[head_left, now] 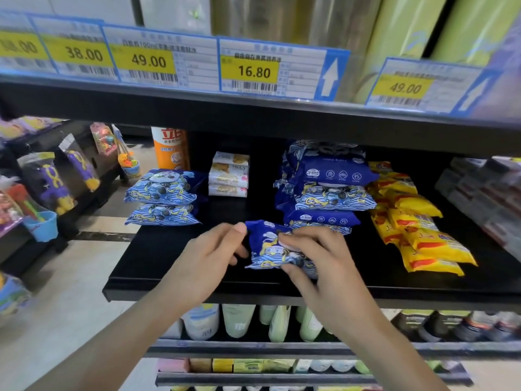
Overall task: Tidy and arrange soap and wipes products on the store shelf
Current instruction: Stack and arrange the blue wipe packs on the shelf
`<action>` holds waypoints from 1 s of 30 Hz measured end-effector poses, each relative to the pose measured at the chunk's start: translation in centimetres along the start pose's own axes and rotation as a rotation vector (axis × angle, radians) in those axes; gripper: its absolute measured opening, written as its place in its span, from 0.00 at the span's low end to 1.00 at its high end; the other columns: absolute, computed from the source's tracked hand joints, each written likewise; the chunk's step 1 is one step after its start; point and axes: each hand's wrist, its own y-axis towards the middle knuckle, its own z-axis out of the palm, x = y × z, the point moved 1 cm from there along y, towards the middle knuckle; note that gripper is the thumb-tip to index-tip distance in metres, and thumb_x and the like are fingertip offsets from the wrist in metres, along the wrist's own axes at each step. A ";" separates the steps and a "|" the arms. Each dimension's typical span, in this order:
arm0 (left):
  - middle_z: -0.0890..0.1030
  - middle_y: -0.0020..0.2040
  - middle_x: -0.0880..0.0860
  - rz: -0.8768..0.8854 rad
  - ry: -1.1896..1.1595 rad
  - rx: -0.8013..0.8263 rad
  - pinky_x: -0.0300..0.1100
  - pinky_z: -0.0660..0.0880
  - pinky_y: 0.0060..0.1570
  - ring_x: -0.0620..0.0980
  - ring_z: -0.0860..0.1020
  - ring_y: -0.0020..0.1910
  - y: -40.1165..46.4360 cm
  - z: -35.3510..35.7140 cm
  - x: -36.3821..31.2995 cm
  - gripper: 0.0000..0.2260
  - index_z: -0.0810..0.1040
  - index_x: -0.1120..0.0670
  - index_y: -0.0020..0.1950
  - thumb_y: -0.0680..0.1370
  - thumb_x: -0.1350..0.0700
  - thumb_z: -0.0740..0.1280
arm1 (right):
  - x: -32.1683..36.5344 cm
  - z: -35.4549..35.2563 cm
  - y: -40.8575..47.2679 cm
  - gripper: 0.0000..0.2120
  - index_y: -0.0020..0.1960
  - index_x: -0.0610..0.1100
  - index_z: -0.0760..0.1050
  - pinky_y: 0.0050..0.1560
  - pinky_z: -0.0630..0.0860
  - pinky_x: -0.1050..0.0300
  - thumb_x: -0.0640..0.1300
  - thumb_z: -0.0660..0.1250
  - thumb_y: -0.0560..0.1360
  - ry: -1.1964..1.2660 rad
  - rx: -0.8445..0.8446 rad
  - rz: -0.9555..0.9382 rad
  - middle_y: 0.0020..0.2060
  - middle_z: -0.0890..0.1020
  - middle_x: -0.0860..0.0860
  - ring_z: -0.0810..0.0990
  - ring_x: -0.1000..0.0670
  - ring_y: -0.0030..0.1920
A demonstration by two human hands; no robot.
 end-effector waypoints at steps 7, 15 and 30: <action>0.88 0.51 0.53 -0.188 -0.369 0.081 0.47 0.85 0.49 0.50 0.87 0.50 -0.5 -0.9 -1.8 0.13 0.81 0.54 0.62 0.80 0.52 0.72 | 3.3 1.3 1.0 0.25 0.67 0.53 0.77 0.69 0.63 0.69 0.44 0.79 0.72 0.048 -0.051 -0.070 0.66 0.71 0.56 0.68 0.53 0.69; 0.88 0.56 0.49 -0.060 -0.319 0.069 0.46 0.74 0.52 0.45 0.85 0.50 -1.6 -3.2 -1.0 0.09 0.81 0.47 0.62 0.81 0.54 0.71 | 3.3 1.2 1.4 0.28 0.64 0.64 0.74 0.67 0.72 0.58 0.40 0.79 0.73 0.478 0.165 0.131 0.79 0.50 0.68 0.61 0.59 0.78; 0.76 0.72 0.41 0.230 -0.084 -0.058 0.39 0.77 0.63 0.41 0.76 0.70 -2.1 -6.3 1.4 0.39 0.69 0.37 0.75 0.78 0.78 0.61 | 4.4 1.4 2.9 0.25 0.59 0.54 0.82 0.54 0.81 0.56 0.48 0.80 0.63 0.997 0.111 0.455 0.55 0.86 0.51 0.85 0.47 0.57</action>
